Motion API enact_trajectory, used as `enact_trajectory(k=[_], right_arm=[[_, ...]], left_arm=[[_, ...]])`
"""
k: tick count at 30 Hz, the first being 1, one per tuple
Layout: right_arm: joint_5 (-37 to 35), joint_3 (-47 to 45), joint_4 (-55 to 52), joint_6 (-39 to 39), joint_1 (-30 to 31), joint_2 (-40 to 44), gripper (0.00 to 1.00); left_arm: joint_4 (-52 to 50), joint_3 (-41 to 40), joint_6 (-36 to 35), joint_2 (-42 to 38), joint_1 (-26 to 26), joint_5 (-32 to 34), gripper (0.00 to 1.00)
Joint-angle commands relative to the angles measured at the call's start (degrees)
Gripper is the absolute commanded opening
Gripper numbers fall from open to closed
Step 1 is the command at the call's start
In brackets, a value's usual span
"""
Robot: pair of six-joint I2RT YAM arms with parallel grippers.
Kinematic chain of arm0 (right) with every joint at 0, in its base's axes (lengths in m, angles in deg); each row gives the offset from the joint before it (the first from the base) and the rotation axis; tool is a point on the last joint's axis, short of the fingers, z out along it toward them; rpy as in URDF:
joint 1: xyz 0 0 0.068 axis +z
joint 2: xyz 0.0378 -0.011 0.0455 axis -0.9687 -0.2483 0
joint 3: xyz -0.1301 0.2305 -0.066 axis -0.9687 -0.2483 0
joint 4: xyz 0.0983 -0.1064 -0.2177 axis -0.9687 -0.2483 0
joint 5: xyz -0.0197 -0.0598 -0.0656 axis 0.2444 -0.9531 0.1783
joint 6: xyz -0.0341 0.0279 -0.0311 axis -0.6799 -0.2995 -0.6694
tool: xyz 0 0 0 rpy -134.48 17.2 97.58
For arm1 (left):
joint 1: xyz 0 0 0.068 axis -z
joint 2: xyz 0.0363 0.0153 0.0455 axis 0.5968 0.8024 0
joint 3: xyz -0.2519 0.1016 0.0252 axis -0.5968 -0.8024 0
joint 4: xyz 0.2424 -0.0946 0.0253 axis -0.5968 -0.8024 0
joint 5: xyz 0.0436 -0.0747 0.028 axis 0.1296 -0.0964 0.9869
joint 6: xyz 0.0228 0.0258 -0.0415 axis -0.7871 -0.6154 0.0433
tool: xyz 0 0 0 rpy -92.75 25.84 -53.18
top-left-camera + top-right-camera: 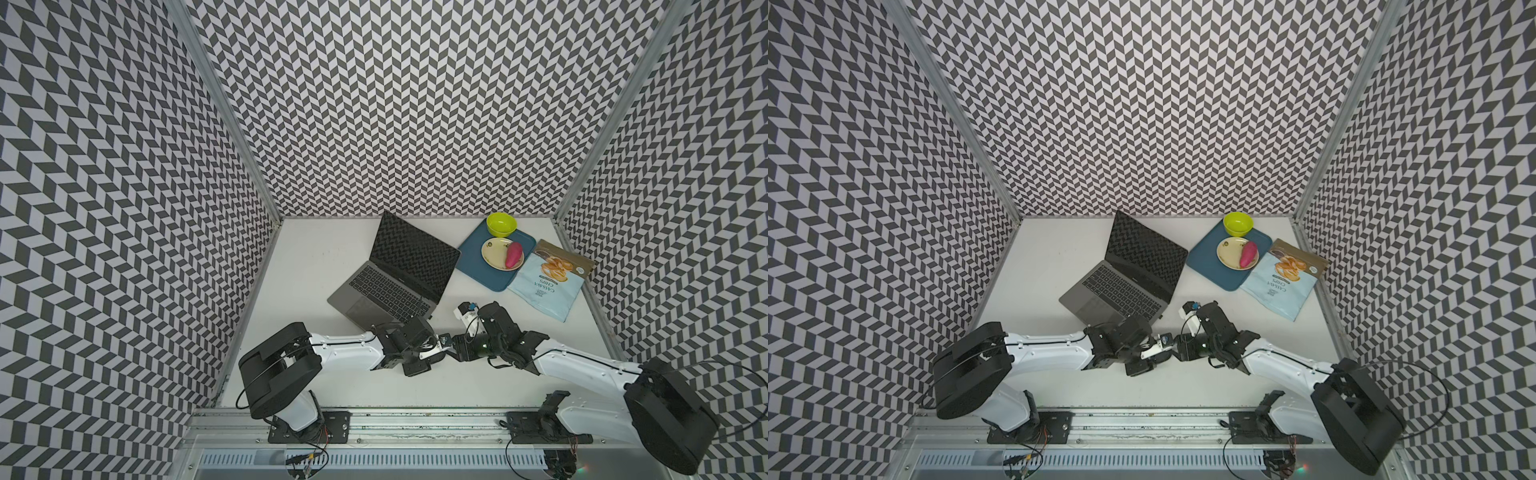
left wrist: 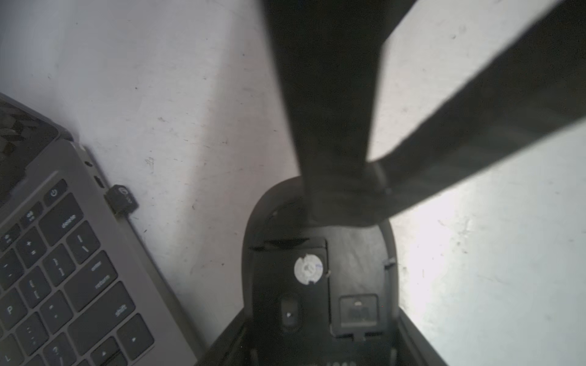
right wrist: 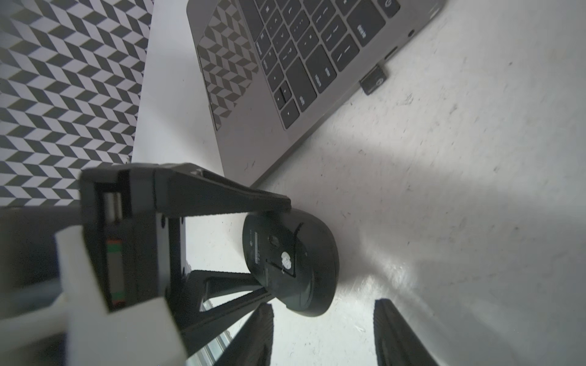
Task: Insert the wireless mouse receiver into the laptop
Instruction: Close the lid on the mouse.
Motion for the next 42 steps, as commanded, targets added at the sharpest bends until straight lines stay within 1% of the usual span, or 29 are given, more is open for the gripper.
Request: enact_trajectory(k=[1,6,11,20,27,34,38,42], right_arm=[[6.1,-1.7,7.2,1.4,0.9,-0.2,0.55],[9.5,-3.3,11.8,3.1,1.2,-0.7,0.58],[10.4,-3.5,13.2,3.0,1.7,-4.0,0.59],[10.4,-3.1,15.2,3.9,2.9,-6.7,0.59],[9.6,-3.1,15.4,4.9,3.1,-8.8,0.54],[11.0,-3.2,14.3,4.1,3.2,-11.1,0.43],[13.3,-2.8,13.5,3.0,3.2,-13.3,0.43],[13.3,-2.5,13.6,2.7,3.4,-14.0,0.43]], left_arm=[[1.3,-1.5,-1.9,-2.1,0.0,-3.4,0.46],[1.7,-1.9,-3.0,-3.0,0.0,-5.6,0.45],[2.8,-2.8,-3.1,-4.6,0.0,-6.5,0.45],[4.2,-3.8,-3.2,-6.8,0.1,-7.6,0.44],[4.7,-4.4,-3.5,-8.0,0.2,-7.6,0.43],[5.3,-4.7,-3.5,-9.1,0.2,-6.3,0.42],[6.1,-5.3,-3.5,-10.4,0.2,-5.1,0.41],[7.0,-6.0,-3.7,-12.0,0.3,-4.9,0.40]])
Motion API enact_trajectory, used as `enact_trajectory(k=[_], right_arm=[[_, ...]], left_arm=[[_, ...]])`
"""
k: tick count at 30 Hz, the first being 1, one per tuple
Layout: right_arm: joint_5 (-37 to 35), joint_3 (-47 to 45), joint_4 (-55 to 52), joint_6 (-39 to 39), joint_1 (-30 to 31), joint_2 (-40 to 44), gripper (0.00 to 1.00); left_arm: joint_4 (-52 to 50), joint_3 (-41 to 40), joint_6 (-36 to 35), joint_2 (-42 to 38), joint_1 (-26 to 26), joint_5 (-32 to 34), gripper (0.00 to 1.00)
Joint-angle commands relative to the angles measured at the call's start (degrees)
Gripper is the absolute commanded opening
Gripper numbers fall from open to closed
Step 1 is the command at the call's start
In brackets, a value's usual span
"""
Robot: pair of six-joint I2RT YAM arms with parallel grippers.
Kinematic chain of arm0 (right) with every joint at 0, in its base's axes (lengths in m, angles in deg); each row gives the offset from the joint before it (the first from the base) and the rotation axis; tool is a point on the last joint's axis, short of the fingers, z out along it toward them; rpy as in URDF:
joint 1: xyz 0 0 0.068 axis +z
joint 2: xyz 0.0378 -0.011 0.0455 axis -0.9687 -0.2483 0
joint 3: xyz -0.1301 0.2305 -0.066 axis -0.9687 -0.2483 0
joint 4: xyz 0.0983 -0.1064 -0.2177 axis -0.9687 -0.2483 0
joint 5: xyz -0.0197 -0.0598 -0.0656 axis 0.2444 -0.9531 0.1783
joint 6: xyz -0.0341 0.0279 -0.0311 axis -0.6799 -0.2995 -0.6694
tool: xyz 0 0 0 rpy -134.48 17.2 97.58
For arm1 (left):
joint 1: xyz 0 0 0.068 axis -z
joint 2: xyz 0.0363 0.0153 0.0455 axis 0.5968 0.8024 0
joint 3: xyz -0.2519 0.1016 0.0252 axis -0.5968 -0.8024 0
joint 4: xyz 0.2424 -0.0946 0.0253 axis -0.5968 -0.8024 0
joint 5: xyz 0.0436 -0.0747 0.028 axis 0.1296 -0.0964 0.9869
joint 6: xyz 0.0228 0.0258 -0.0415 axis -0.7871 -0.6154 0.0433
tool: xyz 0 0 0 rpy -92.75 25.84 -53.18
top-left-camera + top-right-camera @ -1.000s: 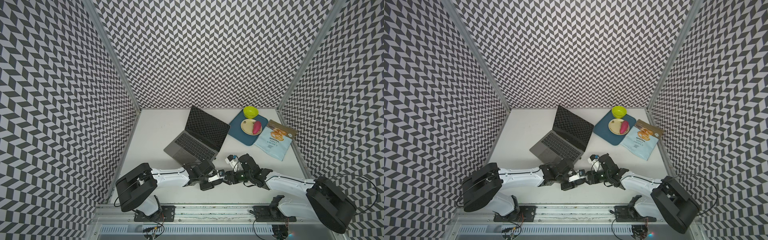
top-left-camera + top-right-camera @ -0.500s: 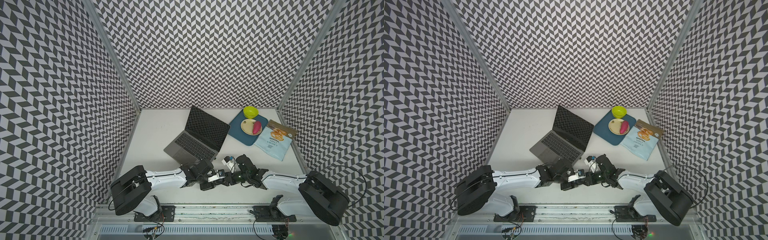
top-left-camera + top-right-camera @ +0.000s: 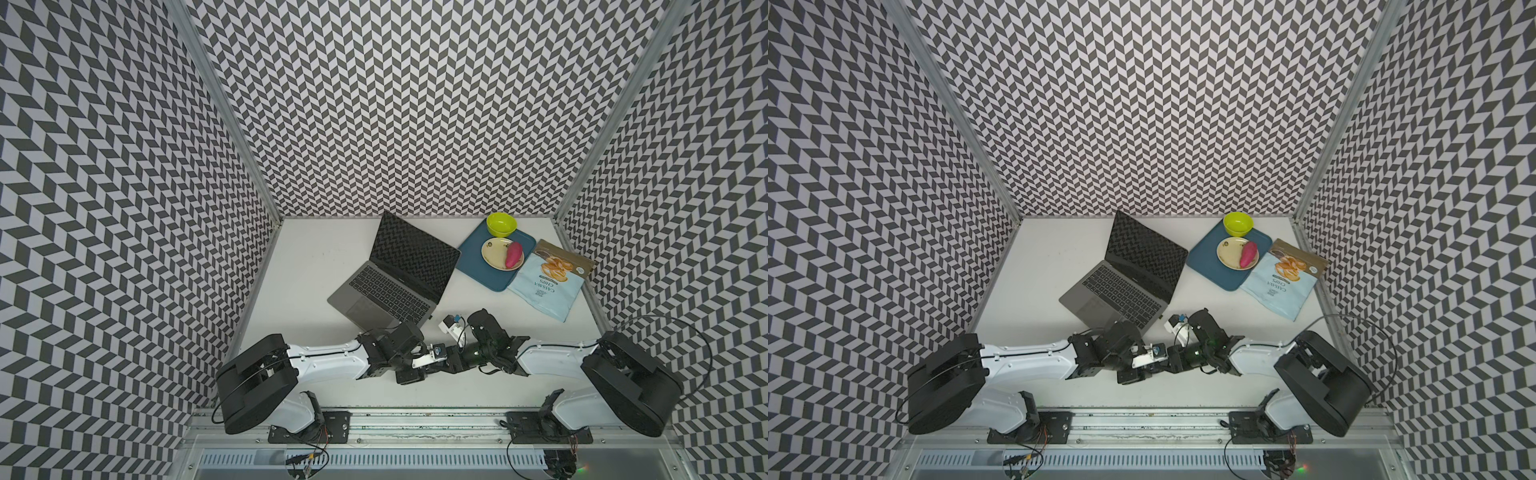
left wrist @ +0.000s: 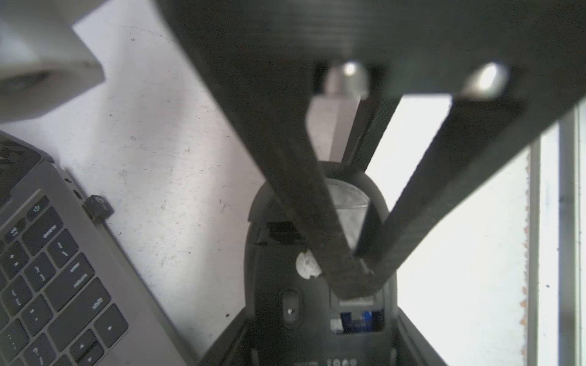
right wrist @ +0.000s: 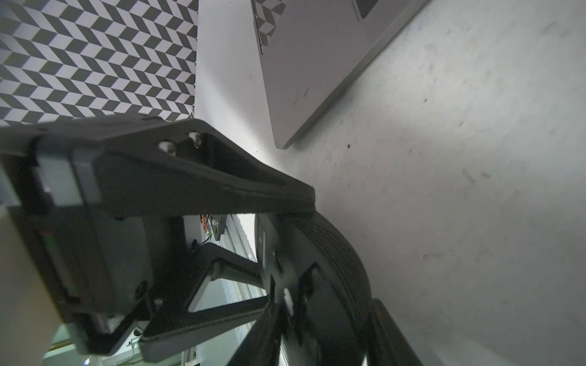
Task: Insert the wireless mouse receiver into the laptop
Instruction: Close the lid on the mouse.
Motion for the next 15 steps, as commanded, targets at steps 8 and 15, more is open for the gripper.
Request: enact_trajectory(k=[8,15], right_arm=[[-1.3,1.3,0.0,0.0,1.6,-2.4,0.47],[-2.6,0.6,2.3,2.4,2.1,-0.3,0.53]], left_arm=[[6.8,-0.3,-0.3,-4.9,0.2,-4.7,0.40],[6.6,0.0,0.3,-3.7,0.2,-4.6,0.40]])
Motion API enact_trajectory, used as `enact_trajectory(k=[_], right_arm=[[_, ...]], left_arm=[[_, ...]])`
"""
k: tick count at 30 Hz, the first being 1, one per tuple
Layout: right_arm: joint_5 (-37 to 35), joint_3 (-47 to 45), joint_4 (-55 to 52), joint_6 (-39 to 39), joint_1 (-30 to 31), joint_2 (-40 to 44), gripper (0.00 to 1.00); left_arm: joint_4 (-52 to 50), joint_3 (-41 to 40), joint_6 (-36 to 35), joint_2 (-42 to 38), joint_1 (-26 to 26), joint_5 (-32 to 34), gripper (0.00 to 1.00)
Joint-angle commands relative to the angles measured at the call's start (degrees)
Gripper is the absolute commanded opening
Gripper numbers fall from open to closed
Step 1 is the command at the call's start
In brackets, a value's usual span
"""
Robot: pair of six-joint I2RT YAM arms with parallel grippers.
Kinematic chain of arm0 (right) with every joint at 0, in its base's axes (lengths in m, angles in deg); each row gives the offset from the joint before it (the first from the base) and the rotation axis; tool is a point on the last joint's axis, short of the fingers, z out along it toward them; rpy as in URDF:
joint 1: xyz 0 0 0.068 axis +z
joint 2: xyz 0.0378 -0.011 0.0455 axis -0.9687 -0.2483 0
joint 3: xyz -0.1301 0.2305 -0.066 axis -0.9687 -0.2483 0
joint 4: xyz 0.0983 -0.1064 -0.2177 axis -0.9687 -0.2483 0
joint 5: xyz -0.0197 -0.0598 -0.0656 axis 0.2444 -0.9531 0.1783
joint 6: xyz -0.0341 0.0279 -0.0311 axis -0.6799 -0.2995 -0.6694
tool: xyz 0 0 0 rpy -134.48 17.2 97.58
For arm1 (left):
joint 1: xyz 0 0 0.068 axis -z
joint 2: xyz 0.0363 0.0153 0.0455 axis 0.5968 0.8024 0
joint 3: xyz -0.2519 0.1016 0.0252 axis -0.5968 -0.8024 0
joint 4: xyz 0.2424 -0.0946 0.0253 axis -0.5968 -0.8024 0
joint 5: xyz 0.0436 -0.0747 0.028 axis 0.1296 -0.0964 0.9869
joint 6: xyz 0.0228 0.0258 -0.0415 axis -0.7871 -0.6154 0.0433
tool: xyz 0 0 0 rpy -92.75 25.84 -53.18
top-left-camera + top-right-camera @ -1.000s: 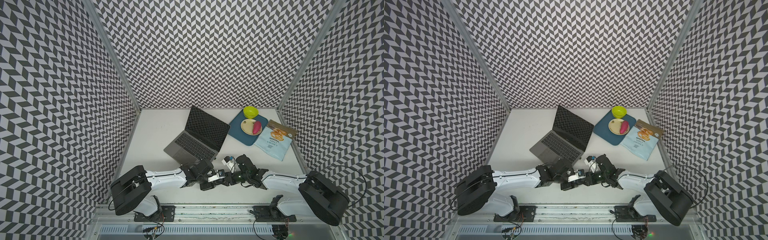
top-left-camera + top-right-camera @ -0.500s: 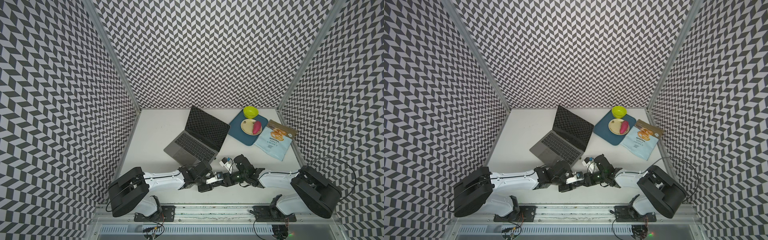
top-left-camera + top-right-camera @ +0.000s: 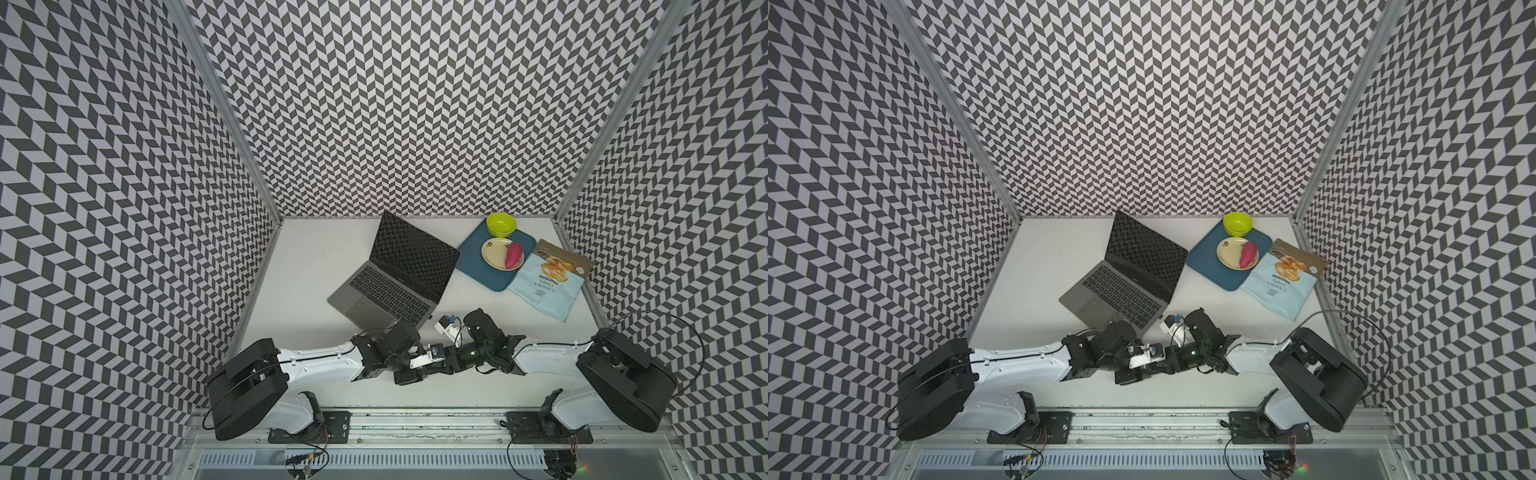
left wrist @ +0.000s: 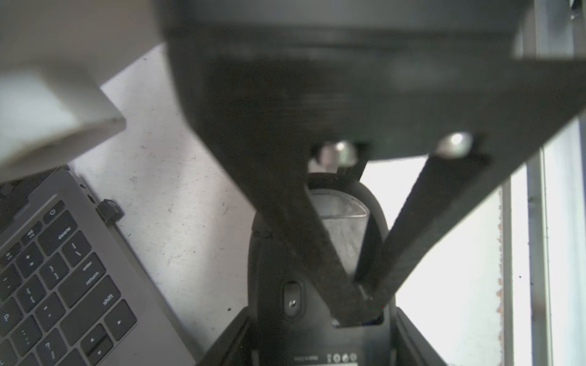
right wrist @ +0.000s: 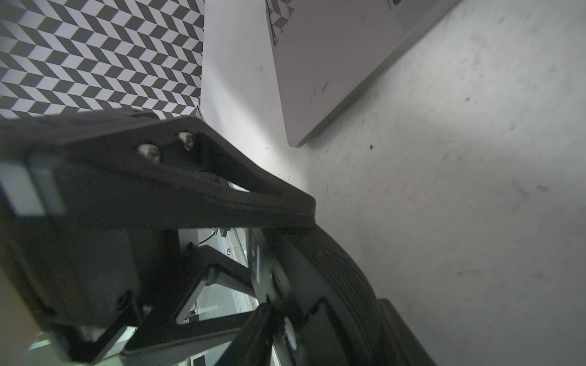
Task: Insert the wireless mouse receiver into the laptop
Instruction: Close the lid on the mouse.
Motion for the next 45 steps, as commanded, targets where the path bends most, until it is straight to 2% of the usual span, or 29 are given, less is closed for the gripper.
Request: enact_trajectory(k=[1,7,12,16,23,26,31,33,45], right_arm=[[-3.5,-0.6,1.0,1.3,0.5,1.6,0.54],[-4.9,-0.1,-0.6,1.6,0.5,6.7,0.62],[-8.5,0.1,-5.5,1.4,-0.1,11.5,0.73],[-12.0,-0.6,-10.6,0.9,-1.7,16.1,0.74],[-13.5,-1.4,-17.8,0.1,-4.4,25.1,0.75],[-15.4,-1.8,-19.7,0.9,-5.1,28.0,0.71],[-12.0,-3.8,-15.7,3.0,-5.7,29.2,0.46],[-9.6,-3.5,-15.0,2.5,-5.7,28.1,0.40],[-7.1,-3.1,-12.1,1.8,-5.6,24.6,0.31]], left_arm=[[6.0,1.3,0.6,-0.8,0.2,-2.2,0.40],[4.4,2.7,1.3,1.9,0.2,-0.6,0.40],[4.0,3.0,1.8,2.8,0.2,1.0,0.39],[3.8,3.1,2.0,3.4,0.0,1.3,0.38],[3.7,3.5,2.5,3.9,-0.9,1.4,0.37],[3.6,3.6,2.6,3.9,-1.2,1.2,0.37],[3.8,3.5,2.5,3.6,-1.2,0.7,0.37],[3.7,3.5,2.5,3.6,-1.2,0.6,0.37],[3.7,3.5,2.2,3.3,-1.2,-0.3,0.36]])
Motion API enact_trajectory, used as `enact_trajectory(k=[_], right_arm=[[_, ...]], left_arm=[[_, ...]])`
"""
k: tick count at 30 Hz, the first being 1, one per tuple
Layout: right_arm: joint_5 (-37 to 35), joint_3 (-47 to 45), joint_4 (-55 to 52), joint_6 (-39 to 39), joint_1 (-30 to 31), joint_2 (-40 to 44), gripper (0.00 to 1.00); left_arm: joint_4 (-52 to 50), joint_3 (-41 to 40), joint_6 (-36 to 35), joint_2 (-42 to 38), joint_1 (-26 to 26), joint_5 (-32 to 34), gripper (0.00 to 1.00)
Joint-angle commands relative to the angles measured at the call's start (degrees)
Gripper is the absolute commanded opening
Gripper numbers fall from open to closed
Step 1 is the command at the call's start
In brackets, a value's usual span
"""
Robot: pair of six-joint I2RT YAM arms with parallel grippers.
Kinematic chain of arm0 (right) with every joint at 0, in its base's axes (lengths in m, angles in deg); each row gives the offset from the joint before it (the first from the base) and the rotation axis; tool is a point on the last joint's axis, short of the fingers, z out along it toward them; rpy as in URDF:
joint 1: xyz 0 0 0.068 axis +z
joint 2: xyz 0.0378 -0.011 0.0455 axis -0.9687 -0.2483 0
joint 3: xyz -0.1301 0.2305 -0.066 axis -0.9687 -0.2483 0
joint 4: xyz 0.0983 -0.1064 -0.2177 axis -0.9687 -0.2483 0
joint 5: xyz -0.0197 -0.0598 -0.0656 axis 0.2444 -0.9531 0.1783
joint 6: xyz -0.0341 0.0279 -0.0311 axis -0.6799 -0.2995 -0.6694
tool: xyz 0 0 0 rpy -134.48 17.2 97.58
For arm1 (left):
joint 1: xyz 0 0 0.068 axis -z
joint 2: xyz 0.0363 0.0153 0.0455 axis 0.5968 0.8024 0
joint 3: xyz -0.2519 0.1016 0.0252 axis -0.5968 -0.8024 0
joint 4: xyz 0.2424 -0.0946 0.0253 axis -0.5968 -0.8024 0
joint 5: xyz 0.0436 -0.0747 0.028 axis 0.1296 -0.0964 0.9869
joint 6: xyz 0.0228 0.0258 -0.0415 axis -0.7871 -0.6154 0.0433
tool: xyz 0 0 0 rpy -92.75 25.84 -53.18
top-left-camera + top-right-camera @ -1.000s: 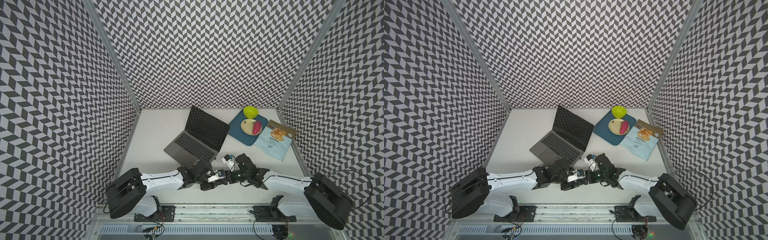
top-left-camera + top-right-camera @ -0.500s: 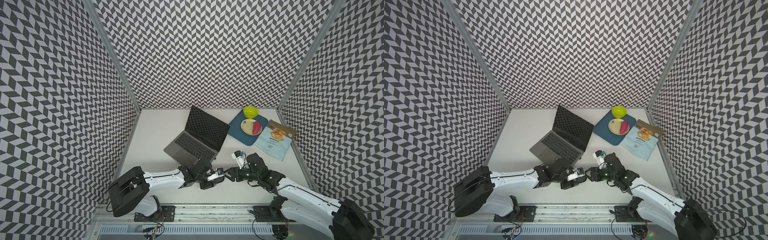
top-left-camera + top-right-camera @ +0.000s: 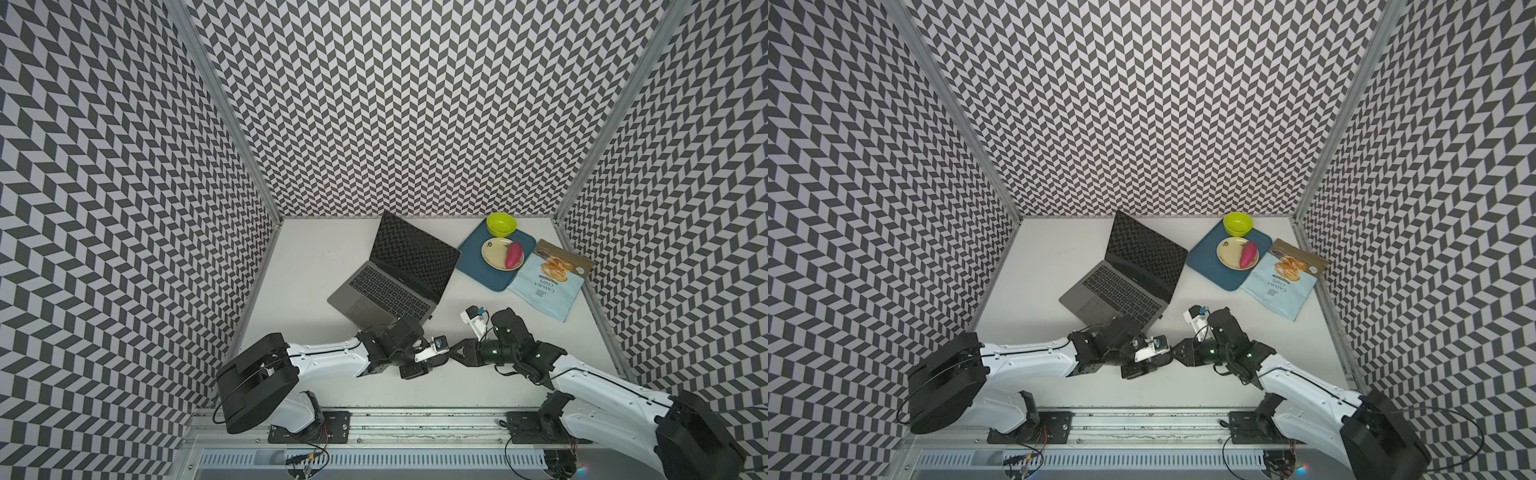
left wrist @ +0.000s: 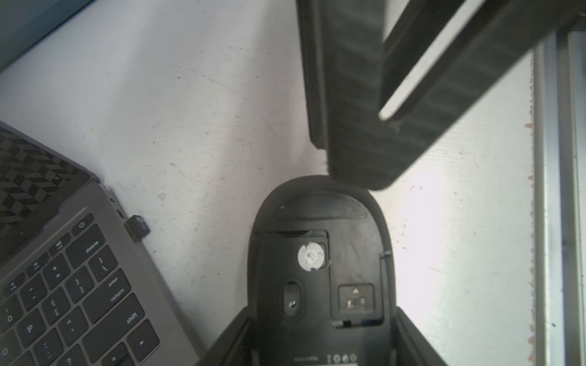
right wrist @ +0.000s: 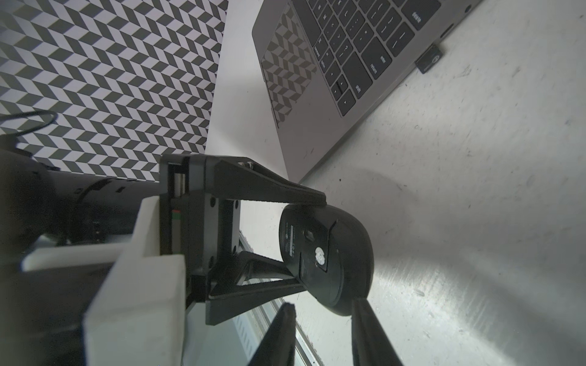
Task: Insert the wireless mouse receiver into the laptop
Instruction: Close the lid on the mouse.
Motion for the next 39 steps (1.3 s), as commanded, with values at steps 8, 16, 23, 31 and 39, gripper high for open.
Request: enact_trajectory(k=[8,16,23,31,39], right_arm=[[2.7,-0.2,5.2,-0.5,-0.2,-2.5,0.27],[3.3,-0.5,6.6,-0.7,-0.2,-4.4,0.26],[4.7,-0.9,7.7,-0.7,-0.1,-6.0,0.26],[5.7,-1.1,9.1,-0.7,0.5,-7.9,0.26],[6.6,-0.9,11.0,0.0,2.0,-9.8,0.26]], left_arm=[[0.7,1.4,-0.1,-0.5,-0.3,-1.6,0.36],[0.8,1.3,-0.1,-0.7,-0.2,-1.8,0.36],[1.0,1.1,-0.1,-1.0,-0.2,-2.1,0.35],[1.4,0.8,-0.2,-1.7,-0.2,-2.5,0.33],[1.9,0.5,-0.5,-2.2,-0.2,-3.3,0.32]])
